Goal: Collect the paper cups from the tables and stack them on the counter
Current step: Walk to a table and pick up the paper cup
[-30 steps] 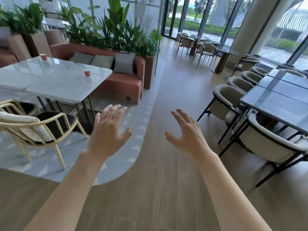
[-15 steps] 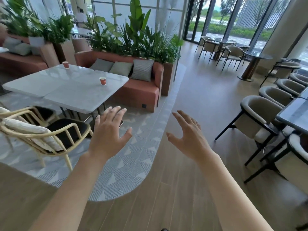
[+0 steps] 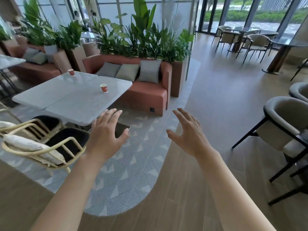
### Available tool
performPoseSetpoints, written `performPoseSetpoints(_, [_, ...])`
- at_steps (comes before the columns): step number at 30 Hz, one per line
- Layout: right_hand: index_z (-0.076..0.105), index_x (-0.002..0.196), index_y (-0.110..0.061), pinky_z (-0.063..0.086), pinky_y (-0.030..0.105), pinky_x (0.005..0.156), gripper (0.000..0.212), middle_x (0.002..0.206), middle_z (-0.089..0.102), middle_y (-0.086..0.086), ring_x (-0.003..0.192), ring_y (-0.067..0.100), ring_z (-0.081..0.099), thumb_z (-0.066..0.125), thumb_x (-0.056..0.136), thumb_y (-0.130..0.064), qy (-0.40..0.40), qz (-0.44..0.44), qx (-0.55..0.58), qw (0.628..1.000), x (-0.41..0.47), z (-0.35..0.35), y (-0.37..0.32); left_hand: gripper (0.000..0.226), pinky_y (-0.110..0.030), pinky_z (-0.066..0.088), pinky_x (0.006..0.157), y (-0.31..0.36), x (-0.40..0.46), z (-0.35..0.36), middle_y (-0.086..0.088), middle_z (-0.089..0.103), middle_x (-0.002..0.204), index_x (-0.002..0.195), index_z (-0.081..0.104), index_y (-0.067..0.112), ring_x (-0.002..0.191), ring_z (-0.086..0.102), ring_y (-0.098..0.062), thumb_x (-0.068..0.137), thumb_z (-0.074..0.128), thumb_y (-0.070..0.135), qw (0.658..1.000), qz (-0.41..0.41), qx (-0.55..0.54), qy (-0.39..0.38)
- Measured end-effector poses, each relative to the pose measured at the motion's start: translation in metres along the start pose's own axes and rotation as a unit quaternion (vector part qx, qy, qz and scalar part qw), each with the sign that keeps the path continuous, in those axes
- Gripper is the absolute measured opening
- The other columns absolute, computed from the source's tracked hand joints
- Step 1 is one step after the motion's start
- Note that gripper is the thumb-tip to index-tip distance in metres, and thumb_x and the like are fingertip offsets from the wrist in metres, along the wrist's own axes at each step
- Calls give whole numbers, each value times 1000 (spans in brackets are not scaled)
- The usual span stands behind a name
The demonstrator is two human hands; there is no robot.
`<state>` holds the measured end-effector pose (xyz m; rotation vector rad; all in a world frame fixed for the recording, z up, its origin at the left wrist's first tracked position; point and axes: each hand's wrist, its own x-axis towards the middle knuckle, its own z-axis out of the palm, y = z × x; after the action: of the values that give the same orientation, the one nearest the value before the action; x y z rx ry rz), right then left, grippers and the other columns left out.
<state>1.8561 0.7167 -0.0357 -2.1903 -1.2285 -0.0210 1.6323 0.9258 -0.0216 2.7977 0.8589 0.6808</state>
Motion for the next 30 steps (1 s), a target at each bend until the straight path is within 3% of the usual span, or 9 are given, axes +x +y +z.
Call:
performPoseSetpoints(8, [29,163,-36,16,52,131,81,171,26,-7,157,20,24,61,93,-62,-2,-17,7,1000,64,15,32,78,-58,33,124,-4,59,21,-9,46,162,157,48,13,155,35,-30,94,39,59,1000,-4,31,-4])
performPoseSetpoints(12, [28,163,-37,17,53,130,83,171,26,-7,158,20,25,52,90,-69,-8,-17,-5,1000,97,25,48,80,-57,33,123,-18,91,43,-9,48,161,156,49,12,154,36,-32,93,38,60,1000,-9,18,-2])
performPoseSetpoints(17, [27,163,-36,17,51,131,83,172,25,-7,157,20,24,55,92,-66,-17,-13,-29,999,149,41,62,75,-57,31,124,-40,145,83,-7,45,162,157,48,15,155,34,-29,95,44,57,1000,-6,-5,-8])
performPoseSetpoints(30, [28,164,-33,20,55,129,82,172,25,-4,158,22,24,60,94,-61,-57,-30,-77,995,369,121,45,75,-56,36,122,-168,328,138,-7,48,160,155,49,15,152,37,-28,94,43,58,999,-26,-32,-8])
